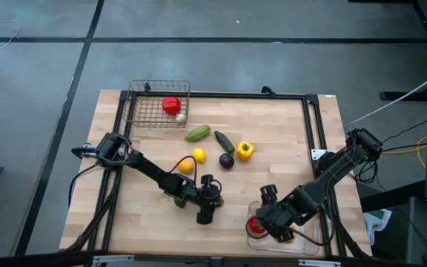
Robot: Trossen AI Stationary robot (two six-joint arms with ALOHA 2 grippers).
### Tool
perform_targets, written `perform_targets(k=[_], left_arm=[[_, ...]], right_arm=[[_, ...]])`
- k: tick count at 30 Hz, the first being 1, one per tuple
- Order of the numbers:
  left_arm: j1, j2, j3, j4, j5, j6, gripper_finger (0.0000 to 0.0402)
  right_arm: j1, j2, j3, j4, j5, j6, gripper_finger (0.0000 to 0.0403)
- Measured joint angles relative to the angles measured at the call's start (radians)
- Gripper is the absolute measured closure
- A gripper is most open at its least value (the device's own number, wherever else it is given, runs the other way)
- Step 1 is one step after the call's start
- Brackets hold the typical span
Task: Sort produce into baskets
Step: Put the small orange tomato into the transparent bin
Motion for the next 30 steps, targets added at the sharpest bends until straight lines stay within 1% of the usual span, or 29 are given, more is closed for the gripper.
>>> perform_targets(k=[4, 9, 13, 15, 18, 23, 27, 30], left_arm=[[0.000, 0.000, 0.000, -0.001, 0.013, -0.033, 0.0255], [0.001, -0.013, 0.000, 0.016, 0.018, -0.082, 0.0254], [0.012, -0.065, 0.009, 0.021, 0.028, -0.123, 0.0256], [0.023, -0.099, 0.016, 0.022, 0.041, -0.149, 0.0256], [0.041, -0.152, 0.028, 0.023, 0.077, -0.199, 0.0252], [0.064, -0.217, 0.049, 0.026, 0.137, -0.266, 0.0252], [0.070, -0.238, 0.076, 0.026, 0.180, -0.302, 0.0253], [0.070, -0.238, 0.087, 0.071, 0.208, -0.322, 0.0249]], right_arm=[[0.000, 0.000, 0.000, -0.007, 0.084, -0.039, 0.0084], [0.000, 0.000, 0.000, -0.006, 0.236, -0.104, 0.0084], [0.000, 0.000, 0.000, 0.020, 0.386, -0.165, 0.0084], [0.000, 0.000, 0.000, 0.056, 0.438, -0.216, 0.0084], [0.000, 0.000, 0.000, 0.134, 0.487, -0.323, 0.0084], [0.000, 0.000, 0.000, 0.266, 0.547, -0.552, 0.0084], [0.000, 0.000, 0.000, 0.345, 0.604, -0.687, 0.0084], [-0.003, 0.000, 0.000, 0.396, 0.618, -0.759, 0.0084]])
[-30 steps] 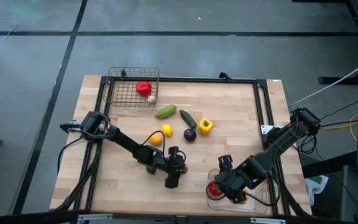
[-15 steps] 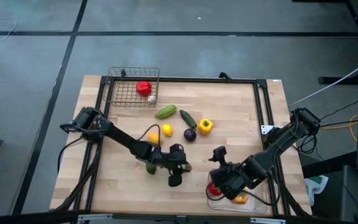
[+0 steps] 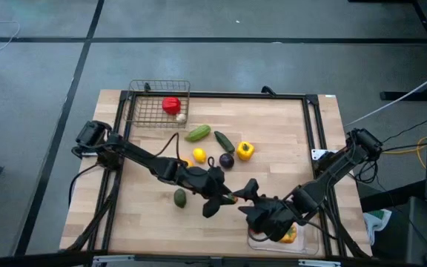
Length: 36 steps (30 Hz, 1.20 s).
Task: Sort produce into baskets
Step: Put the small orange tomato into the transparent bin
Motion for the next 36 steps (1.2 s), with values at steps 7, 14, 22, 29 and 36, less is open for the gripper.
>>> perform_targets(k=[7, 14, 22, 29, 36], left_arm=[[0.000, -0.001, 0.001, 0.121, 0.036, -0.020, 0.0247], [-0.001, -0.001, 0.002, 0.128, 0.045, -0.021, 0.0247], [-0.001, -0.001, 0.002, 0.132, 0.045, -0.020, 0.0247], [-0.001, -0.001, 0.002, 0.132, 0.045, -0.019, 0.0247], [-0.001, -0.001, 0.002, 0.131, 0.046, -0.020, 0.0246]], right_arm=[[-0.005, 0.000, 0.000, 0.048, -0.001, -0.027, 0.0084], [-0.004, 0.000, 0.000, 0.052, -0.001, -0.027, 0.0084], [-0.005, 0.000, 0.000, 0.055, -0.001, -0.027, 0.0089], [-0.005, 0.000, 0.000, 0.056, -0.001, -0.027, 0.0161], [-0.005, 0.000, 0.000, 0.060, 0.000, -0.026, 0.0224]])
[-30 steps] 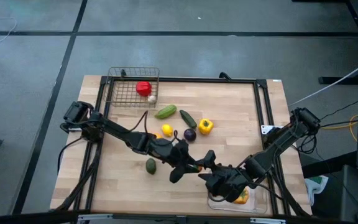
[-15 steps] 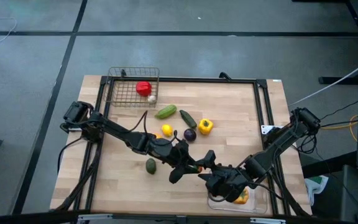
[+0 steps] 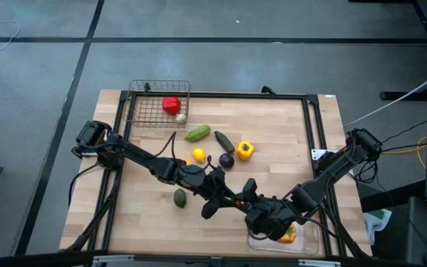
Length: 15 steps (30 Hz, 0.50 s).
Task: Sort produce into baskets
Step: Put the small orange tomato into the transparent bin
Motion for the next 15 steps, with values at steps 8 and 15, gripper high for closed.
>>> perform_targets(k=[8, 15], left_arm=[[-0.001, 0.000, 0.000, 0.000, 0.007, 0.000, 0.0246], [-0.001, 0.001, 0.000, -0.003, 0.019, -0.005, 0.0246]], right_arm=[[0.001, 0.000, 0.000, 0.006, -0.002, 0.001, 0.0245], [0.001, 0.000, 0.000, 0.008, -0.020, 0.003, 0.0246]])
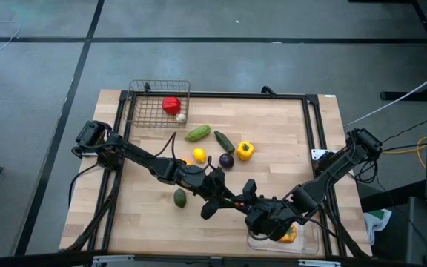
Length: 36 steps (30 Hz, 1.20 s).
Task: Sort produce into baskets
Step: Put the small orange tomato into the transparent bin
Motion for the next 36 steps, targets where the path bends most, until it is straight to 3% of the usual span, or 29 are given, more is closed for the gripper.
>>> perform_targets(k=[20, 27, 33, 36], left_arm=[[0.010, 0.000, 0.000, -0.004, 0.001, 0.083, 0.0245], [0.012, 0.000, 0.000, -0.003, -0.010, 0.085, 0.0190], [0.015, 0.000, 0.000, -0.007, -0.014, 0.086, 0.0157], [0.014, 0.000, 0.000, -0.046, -0.012, 0.105, 0.0155]], right_arm=[[-0.001, 0.000, -0.001, -0.004, -0.020, 0.000, 0.0246], [-0.001, 0.000, -0.001, -0.002, -0.029, 0.008, 0.0246], [0.002, 0.000, -0.001, -0.098, -0.038, 0.171, 0.0246], [0.002, 0.000, -0.001, -0.169, -0.096, 0.301, 0.0246]])
